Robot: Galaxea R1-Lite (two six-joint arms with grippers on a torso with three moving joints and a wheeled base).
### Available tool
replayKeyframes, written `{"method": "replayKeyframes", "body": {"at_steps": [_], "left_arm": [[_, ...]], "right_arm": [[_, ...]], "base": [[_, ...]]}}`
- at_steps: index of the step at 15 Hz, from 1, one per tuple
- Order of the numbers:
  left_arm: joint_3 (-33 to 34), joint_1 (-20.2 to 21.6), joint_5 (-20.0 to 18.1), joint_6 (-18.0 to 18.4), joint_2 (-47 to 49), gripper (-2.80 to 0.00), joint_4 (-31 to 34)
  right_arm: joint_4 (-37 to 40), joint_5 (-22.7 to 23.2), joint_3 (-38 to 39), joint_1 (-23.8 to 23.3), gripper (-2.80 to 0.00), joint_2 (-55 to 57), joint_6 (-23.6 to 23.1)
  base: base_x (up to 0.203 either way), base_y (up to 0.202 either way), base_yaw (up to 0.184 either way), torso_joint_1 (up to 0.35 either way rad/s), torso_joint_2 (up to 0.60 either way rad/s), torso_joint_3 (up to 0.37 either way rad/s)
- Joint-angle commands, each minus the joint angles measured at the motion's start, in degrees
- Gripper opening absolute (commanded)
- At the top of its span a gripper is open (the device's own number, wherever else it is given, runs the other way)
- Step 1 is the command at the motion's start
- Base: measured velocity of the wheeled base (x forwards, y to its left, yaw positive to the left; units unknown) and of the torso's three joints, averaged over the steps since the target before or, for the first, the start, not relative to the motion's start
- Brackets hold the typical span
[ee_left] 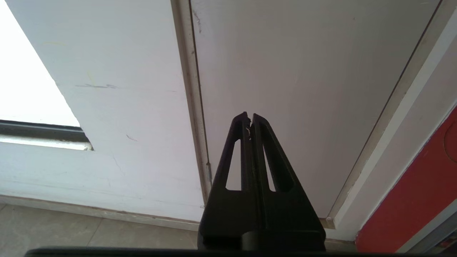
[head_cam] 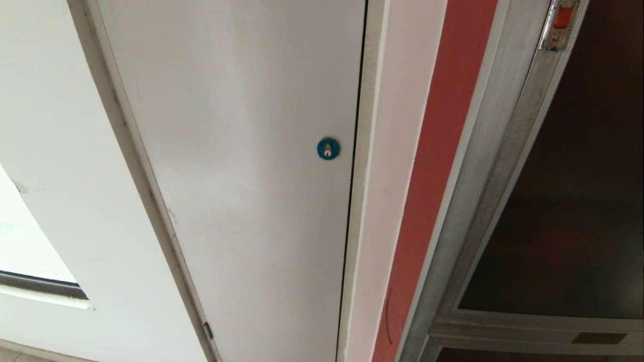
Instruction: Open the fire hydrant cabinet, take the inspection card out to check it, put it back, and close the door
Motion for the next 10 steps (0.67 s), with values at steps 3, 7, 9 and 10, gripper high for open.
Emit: {"method": "replayKeyframes", "body": {"at_steps": [3, 7, 9, 10], "left_arm": [[-0.08, 0.00, 0.02, 0.01, 0.05, -2.80, 0.00], [-0.08, 0.00, 0.02, -0.01, 0.05, -2.80, 0.00], [-0.08, 0.00, 0.02, -0.02, 0.05, -2.80, 0.00], [0.00, 0.00, 0.02, -0.02, 0.05, -2.80, 0.00]], "right_arm": [[-0.01, 0.02, 0.09, 0.01, -2.80, 0.07, -0.14], [-0.01, 0.10, 0.09, 0.09, -2.80, 0.07, -0.40], [-0.01, 0.19, 0.09, 0.08, -2.80, 0.07, -0.49], [-0.01, 0.19, 0.09, 0.00, -2.80, 0.07, -0.42]], "base": [[0.000, 0.000, 0.000, 0.000, 0.00, 0.000], [0.000, 0.000, 0.000, 0.000, 0.00, 0.000], [0.000, 0.000, 0.000, 0.000, 0.00, 0.000], [0.000, 0.000, 0.000, 0.000, 0.00, 0.000]]}}
